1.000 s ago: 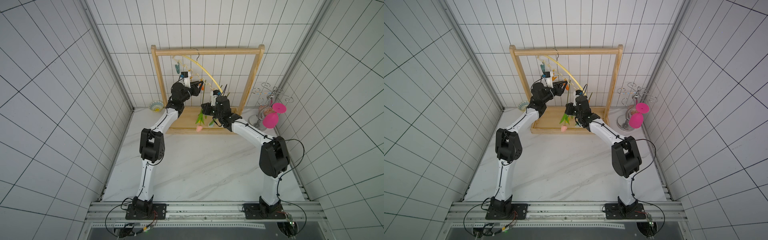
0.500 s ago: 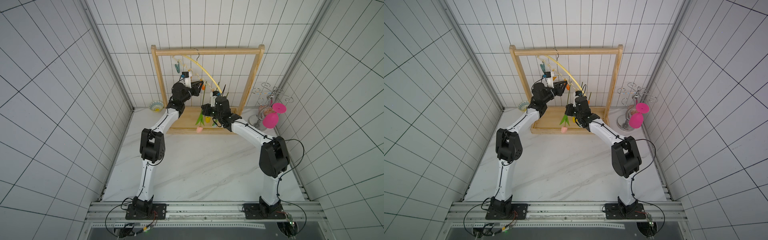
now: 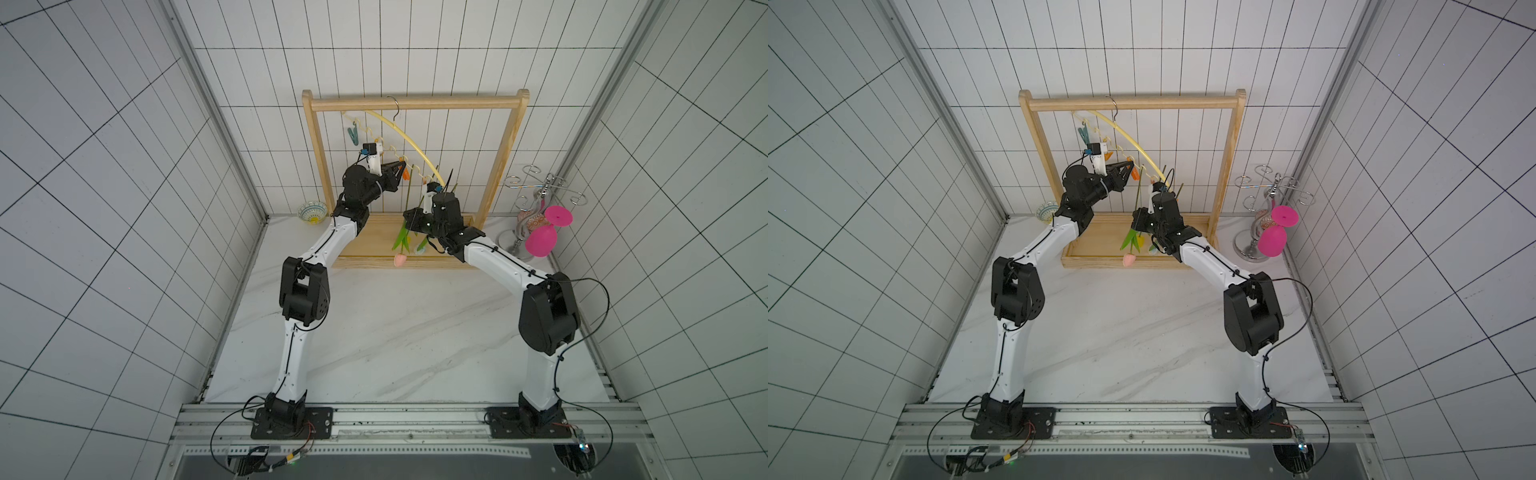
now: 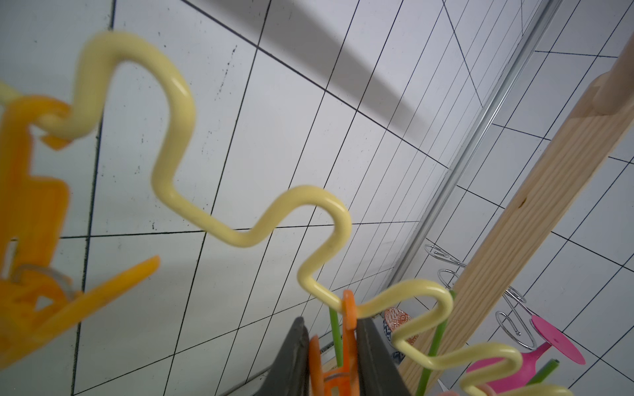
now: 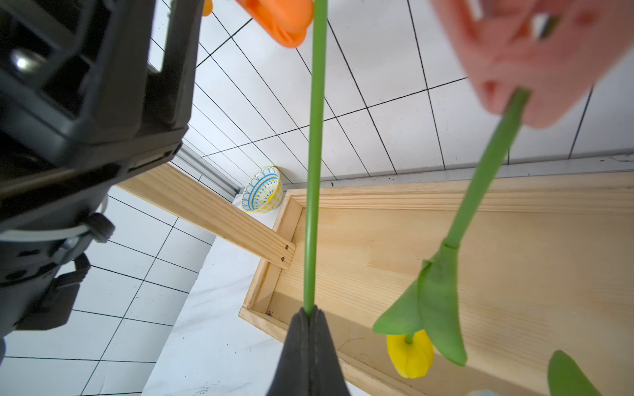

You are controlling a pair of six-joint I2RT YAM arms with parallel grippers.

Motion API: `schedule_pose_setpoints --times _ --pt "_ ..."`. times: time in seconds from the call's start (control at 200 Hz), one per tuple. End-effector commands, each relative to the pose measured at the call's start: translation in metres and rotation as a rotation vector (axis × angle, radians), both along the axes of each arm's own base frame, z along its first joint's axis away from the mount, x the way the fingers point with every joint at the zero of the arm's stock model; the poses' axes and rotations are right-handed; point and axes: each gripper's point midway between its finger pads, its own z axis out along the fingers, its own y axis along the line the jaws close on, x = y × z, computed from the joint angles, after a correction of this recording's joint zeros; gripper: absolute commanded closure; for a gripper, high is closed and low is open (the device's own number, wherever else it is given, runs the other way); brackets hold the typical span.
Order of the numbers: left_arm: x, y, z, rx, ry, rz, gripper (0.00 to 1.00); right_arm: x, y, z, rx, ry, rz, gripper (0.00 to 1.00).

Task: Dry the flowers on a clothes hanger
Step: Open the clamp at the hanger, then clamp the flower onto the hanger.

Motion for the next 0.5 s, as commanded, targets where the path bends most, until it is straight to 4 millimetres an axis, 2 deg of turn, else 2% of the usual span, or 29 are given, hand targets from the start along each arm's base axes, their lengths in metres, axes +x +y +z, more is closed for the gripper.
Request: schedule_pose_setpoints --times 0.0,0.195,0.37,0.495 --pt "-0.008 0.000 0.019 -0.008 -0.029 -0.013 0.75 0.007 0.005 0.031 0.054 -0.053 0.026 1.00" --pt "-0.009 0.000 0.019 -0.010 -0.028 -0.018 0.75 0.008 0.006 0.032 0.044 -0.060 0.029 1.00" --pt "-0.009 0.001 0.021 -0.010 -0.033 -0.015 0.75 0.022 -0.009 0.018 0.015 -0.011 -0.058 1.00" --pt "-0.009 0.001 0.021 -0.010 -0.033 -0.016 0.75 0.026 -0.014 0.015 0.025 0.005 -0.072 1.00"
